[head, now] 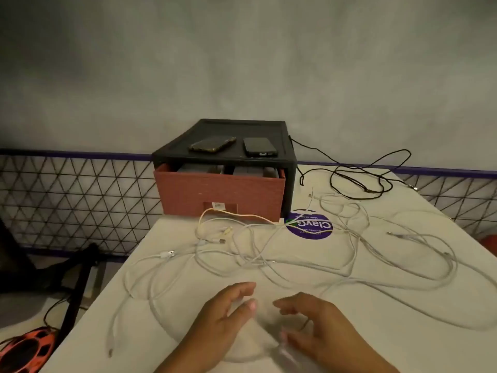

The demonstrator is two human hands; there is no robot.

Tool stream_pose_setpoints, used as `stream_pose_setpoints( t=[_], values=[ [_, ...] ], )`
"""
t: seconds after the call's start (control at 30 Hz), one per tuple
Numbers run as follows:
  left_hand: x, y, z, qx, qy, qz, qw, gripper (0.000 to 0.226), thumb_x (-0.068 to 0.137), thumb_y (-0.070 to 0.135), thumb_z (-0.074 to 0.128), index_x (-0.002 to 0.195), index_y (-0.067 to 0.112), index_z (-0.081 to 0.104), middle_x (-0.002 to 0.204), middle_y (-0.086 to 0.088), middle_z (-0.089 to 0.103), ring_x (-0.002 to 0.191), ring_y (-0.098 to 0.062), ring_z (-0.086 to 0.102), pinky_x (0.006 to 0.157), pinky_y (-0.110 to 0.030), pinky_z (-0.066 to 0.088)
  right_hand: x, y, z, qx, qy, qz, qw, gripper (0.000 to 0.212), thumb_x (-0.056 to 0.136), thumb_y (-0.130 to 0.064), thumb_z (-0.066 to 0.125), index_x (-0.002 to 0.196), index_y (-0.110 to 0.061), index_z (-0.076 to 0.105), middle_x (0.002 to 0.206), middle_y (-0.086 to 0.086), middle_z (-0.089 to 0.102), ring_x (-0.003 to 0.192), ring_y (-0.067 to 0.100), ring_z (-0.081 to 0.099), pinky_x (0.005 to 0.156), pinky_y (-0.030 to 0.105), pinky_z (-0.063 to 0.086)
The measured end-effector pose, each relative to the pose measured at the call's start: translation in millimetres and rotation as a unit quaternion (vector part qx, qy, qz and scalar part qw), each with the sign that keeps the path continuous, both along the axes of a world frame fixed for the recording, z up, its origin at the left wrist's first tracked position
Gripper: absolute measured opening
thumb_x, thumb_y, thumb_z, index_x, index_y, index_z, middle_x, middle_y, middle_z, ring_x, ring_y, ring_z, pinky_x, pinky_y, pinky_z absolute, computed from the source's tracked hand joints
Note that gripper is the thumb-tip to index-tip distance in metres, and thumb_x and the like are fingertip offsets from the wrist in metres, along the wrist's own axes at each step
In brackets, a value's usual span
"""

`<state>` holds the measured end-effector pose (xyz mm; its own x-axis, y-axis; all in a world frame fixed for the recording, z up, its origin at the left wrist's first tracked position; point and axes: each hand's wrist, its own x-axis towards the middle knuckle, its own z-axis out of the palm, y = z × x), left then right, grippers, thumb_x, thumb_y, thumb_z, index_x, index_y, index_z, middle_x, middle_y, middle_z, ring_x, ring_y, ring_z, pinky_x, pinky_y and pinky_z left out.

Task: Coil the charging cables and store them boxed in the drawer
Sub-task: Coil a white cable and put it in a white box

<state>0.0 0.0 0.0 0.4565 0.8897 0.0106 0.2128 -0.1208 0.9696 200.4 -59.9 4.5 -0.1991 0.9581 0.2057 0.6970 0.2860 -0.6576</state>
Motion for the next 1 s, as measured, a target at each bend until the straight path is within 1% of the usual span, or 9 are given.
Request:
stream_pose_setpoints(
  t=[0.07,0.13,0.3,0.43,0.53,0.63,0.8,0.9,1.0],
  values=[
    [-0.4,-5.7,-1.2,-0.006,0.008,0.004,1.0,0.049,0.057,0.06,0.059,0.101,0.039,0.061,0.101,0.031,0.065,0.099,0.011,0.058,0.092,-0.016,0.044,-4.7,-3.7,-3.4,0.018,-0.102,0.03,0.994,0.053,0.06,-0.049,0.062,0.112,-0.053,0.05,0.084,-0.032,0.058,0.089,-0.003,0.057,0.074,0.003,0.036],
    [-2.7,-11.5,-5.0,0.015,0.025,0.005,1.0,0.051,0.051,0.061,0.059,0.098,0.039,0.062,0.094,0.02,0.07,0.093,0.009,0.061,0.091,-0.017,0.046,-7.7,-4.8,-12.7,0.059,-0.169,0.024,0.984,0.034,0.059,-0.045,0.061,0.092,-0.038,0.065,0.077,-0.021,0.057,0.068,-0.001,0.056,0.064,0.004,0.03],
    [-10.6,-21.4,-7.6,0.067,0.093,-0.013,0.993,0.033,0.067,0.03,0.078,0.091,0.045,0.061,0.087,0.028,0.068,0.088,0.01,0.061,0.08,-0.004,0.04,-11.9,-8.4,-5.1,0.106,-0.199,0.019,0.974,0.014,0.07,-0.032,0.05,0.074,-0.033,0.063,0.074,-0.012,0.055,0.056,0.006,0.054,0.057,0.011,0.036],
    [-21.2,-10.1,2.5,0.143,0.155,-0.028,0.977,0.019,0.083,0.025,0.068,0.072,0.04,0.064,0.057,0.017,0.055,0.058,0.002,0.05,0.062,-0.014,0.039,-5.6,-2.1,29.4,0.124,-0.149,-0.019,0.981,0.015,0.089,-0.02,0.048,0.089,-0.026,0.063,0.092,-0.007,0.058,0.081,0.009,0.046,0.071,0.009,0.029],
    [-31.9,12.3,21.6,0.186,0.171,-0.008,0.968,0.033,0.09,0.025,0.059,0.06,0.035,0.052,0.049,0.012,0.039,0.051,-0.003,0.035,0.054,-0.023,0.03,3.9,4.9,65.2,0.169,-0.09,-0.074,0.979,0.013,0.09,-0.011,0.052,0.086,-0.013,0.065,0.082,-0.007,0.056,0.078,0.008,0.048,0.069,0.007,0.032],
    [-44.5,40.6,45.6,0.218,0.146,0.053,0.964,0.034,0.091,0.019,0.057,0.059,0.03,0.051,0.049,0.013,0.04,0.05,-0.003,0.033,0.053,-0.024,0.027,18.7,14.8,103.2,0.191,-0.003,-0.156,0.969,0.013,0.09,-0.004,0.054,0.084,-0.011,0.063,0.076,-0.011,0.054,0.072,0.001,0.049,0.065,0.002,0.032],
    [-50.4,66.0,85.4,0.207,0.129,0.111,0.963,0.024,0.093,0.021,0.054,0.07,0.018,0.061,0.065,-0.007,0.049,0.059,-0.016,0.042,0.057,-0.027,0.031,37.8,24.8,153.1,0.269,0.023,-0.222,0.937,0.01,0.091,-0.006,0.054,0.088,-0.008,0.064,0.084,0.003,0.055,0.07,0.013,0.047,0.06,0.008,0.032],
    [-50.7,75.2,98.5,0.184,0.095,0.129,0.97,0.027,0.093,0.024,0.053,0.07,0.013,0.059,0.072,-0.015,0.053,0.071,-0.022,0.049,0.071,-0.036,0.043,50.6,29.7,176.0,0.306,0.038,-0.257,0.916,0.012,0.092,-0.007,0.053,0.094,-0.004,0.064,0.089,0.012,0.058,0.079,0.021,0.049,0.06,0.022,0.034],
    [-54.0,82.0,103.5,0.163,0.057,0.169,0.97,0.028,0.095,0.024,0.051,0.071,0.014,0.061,0.081,-0.012,0.061,0.084,-0.027,0.056,0.09,-0.047,0.045,70.0,32.9,198.0,0.351,0.084,-0.296,0.884,0.012,0.093,-0.01,0.053,0.096,-0.005,0.064,0.092,0.014,0.06,0.076,0.015,0.049,0.061,0.015,0.033]
  ],
)
